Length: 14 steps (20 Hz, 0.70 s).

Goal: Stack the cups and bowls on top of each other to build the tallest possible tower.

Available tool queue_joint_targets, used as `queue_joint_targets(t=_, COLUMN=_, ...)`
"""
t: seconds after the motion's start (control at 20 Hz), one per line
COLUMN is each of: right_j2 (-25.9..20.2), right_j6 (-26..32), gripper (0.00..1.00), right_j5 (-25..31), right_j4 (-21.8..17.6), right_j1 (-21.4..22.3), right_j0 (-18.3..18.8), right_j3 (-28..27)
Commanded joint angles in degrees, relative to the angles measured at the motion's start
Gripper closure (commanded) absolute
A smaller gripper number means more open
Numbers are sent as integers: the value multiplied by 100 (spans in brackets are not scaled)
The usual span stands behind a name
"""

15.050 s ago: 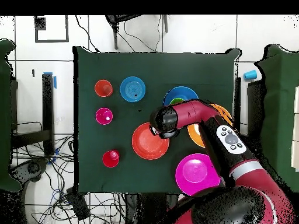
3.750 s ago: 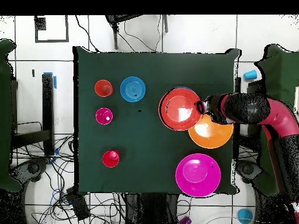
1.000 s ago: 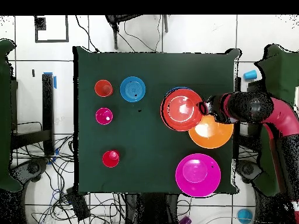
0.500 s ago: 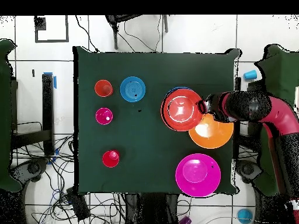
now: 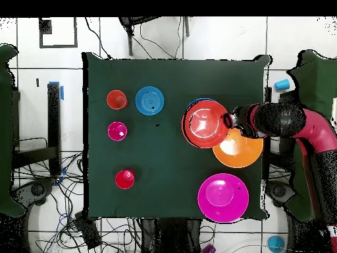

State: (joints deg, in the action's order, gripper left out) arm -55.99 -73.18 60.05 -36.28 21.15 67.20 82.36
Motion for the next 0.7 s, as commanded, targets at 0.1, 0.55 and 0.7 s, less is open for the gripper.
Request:
queue_joint_targets(t=0.1, right_j2=846, right_j6=1028, gripper=100, right_j5=-574, right_j4=-1105, right_j1=-391, right_j0=-483, right_j3=-139)
queue_joint_targets(t=0.55, right_j2=871, right_j6=1051, gripper=100, right_j5=-632, right_j4=-1166, right_j1=-375, right_j0=-476, right_j3=-119)
queue_joint_targets(t=0.7, right_j2=877, right_j6=1046, gripper=100, right_j5=-642, right_j4=-1177, right_j1=-370, right_j0=-478, right_j3=-109)
